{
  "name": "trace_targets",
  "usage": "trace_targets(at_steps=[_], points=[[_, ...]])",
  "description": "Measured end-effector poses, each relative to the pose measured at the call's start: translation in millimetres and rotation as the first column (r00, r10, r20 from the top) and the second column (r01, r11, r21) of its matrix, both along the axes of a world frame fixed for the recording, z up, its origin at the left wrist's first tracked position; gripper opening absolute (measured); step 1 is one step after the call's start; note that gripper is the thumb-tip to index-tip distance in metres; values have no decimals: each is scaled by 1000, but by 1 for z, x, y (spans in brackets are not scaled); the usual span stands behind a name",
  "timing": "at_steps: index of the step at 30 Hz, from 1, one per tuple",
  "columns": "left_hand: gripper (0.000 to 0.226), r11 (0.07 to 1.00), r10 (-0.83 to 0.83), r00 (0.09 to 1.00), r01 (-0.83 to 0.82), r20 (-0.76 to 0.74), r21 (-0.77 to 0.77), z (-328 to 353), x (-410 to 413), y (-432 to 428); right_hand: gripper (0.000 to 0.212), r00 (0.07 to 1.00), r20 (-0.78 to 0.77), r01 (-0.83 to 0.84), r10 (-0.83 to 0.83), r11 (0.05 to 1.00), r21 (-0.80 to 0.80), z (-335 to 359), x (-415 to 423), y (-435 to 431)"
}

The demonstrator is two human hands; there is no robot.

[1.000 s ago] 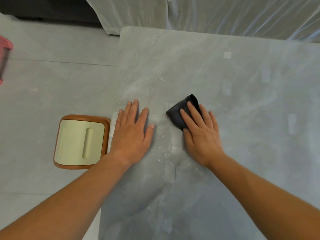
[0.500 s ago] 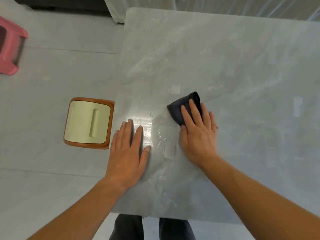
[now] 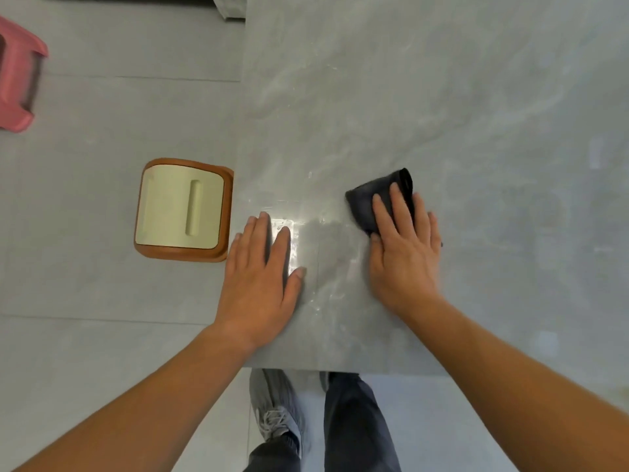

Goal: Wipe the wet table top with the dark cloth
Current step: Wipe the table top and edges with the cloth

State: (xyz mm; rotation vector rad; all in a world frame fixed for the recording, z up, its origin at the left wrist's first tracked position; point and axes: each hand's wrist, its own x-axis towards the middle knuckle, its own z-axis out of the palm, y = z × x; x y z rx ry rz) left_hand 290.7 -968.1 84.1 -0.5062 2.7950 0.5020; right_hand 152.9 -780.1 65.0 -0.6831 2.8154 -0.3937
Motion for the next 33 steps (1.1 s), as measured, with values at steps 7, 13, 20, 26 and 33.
trace_targets(at_steps=[7, 13, 20, 26, 33], points=[[68, 994, -112, 994, 112, -6, -8, -4, 30, 0, 57, 928, -16, -373, 372, 928, -17, 3, 106, 38], [69, 989, -149, 989, 149, -11, -20, -14, 36, -5, 53, 993, -19, -117, 116, 992, -55, 4, 81, 31], [74, 985, -173, 985, 173, -5, -14, -17, 38, -8, 54, 997, -54, -58, 56, 997, -46, -1, 148, 27], [70, 988, -157, 987, 157, -21, 7, -12, 58, 1, 55, 994, 16, -111, 112, 993, -39, 8, 127, 56], [65, 992, -120, 992, 121, -33, 24, -12, 68, 3, 56, 1000, -29, -14, 13, 1000, -17, 2, 181, 28]])
